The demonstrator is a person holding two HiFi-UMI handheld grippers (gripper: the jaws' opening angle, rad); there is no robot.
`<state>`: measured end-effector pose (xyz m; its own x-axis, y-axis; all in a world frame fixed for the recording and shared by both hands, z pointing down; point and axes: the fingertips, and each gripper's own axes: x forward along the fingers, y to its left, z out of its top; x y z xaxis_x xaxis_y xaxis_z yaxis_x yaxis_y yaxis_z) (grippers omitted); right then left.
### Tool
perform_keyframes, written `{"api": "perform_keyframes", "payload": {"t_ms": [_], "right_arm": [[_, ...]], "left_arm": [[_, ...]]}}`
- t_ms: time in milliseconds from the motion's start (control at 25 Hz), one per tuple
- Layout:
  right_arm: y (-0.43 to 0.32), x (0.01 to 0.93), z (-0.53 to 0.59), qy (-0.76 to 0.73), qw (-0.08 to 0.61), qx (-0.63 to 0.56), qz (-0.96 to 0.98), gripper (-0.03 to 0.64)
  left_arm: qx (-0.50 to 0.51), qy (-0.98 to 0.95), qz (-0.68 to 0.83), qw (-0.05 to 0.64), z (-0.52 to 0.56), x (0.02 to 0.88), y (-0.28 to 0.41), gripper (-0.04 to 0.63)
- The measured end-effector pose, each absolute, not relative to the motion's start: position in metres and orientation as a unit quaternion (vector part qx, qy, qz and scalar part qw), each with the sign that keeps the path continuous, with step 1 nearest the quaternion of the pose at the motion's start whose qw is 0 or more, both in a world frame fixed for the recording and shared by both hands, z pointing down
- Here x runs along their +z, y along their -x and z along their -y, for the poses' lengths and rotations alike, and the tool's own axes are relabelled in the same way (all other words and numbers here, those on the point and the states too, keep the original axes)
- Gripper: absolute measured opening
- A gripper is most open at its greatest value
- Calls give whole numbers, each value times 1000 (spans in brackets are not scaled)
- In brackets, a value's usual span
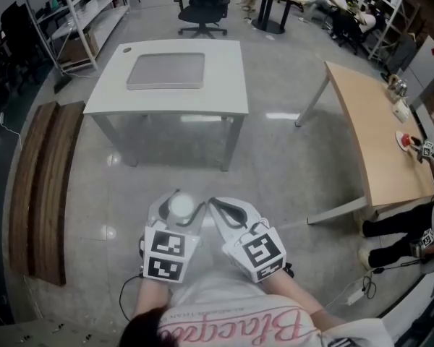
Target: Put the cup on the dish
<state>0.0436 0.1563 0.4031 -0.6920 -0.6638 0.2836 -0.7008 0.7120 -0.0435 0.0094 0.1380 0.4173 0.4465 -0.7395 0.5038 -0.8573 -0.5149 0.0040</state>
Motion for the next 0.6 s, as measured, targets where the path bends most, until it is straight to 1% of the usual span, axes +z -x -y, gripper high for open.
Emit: {"api": "perform_keyframes", "payload": {"t_ms": [600], "right_arm": [[-1,400,-46,-379,136,71,913,2]], "left_arm": [[216,-845,468,144,-27,420,30,256]]}}
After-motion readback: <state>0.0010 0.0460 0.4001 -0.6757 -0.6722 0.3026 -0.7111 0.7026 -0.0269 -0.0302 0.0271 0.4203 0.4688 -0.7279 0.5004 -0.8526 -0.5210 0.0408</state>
